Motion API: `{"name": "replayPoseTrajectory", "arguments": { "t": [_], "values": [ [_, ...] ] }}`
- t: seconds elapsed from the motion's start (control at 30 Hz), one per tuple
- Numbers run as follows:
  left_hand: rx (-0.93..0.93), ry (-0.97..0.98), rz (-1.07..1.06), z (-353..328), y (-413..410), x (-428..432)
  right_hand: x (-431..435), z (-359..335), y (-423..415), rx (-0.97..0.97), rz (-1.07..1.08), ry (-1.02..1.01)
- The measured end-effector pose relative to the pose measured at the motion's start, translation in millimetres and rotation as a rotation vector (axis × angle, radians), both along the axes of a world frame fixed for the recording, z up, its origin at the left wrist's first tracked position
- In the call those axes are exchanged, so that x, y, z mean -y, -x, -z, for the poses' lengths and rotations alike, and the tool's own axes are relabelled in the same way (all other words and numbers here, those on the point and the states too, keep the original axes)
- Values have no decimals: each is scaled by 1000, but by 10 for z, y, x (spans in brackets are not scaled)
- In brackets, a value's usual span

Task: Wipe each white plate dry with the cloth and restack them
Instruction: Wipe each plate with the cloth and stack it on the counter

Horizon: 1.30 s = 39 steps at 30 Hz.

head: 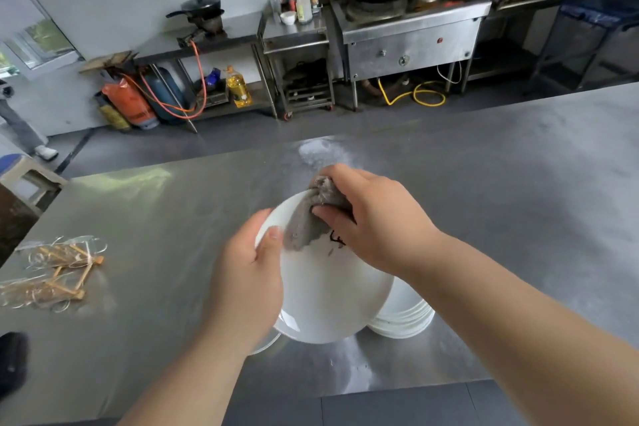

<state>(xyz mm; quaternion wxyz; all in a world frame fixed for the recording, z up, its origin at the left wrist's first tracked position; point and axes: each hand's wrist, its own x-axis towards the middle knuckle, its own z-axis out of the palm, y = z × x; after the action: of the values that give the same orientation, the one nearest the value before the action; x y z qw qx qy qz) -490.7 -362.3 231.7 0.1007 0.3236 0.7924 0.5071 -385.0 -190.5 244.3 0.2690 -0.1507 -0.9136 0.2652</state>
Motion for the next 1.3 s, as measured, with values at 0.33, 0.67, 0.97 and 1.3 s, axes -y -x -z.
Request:
{"name": "replayPoseTrajectory", "arguments": {
  "t": [0.33,0.67,0.97,1.3],
  "values": [
    [155,-74,-159,204,-209,-29,-29,240,-204,-21,385,347],
    [278,-321,-329,201,-175,-100,232,375,-252,-175,405,784],
    [6,73,142,113,42,-146,-175,-113,-227,216,-89,-33],
    [-187,102,-86,169,129,3,91,395,-319,116,246,443]
  ]
}}
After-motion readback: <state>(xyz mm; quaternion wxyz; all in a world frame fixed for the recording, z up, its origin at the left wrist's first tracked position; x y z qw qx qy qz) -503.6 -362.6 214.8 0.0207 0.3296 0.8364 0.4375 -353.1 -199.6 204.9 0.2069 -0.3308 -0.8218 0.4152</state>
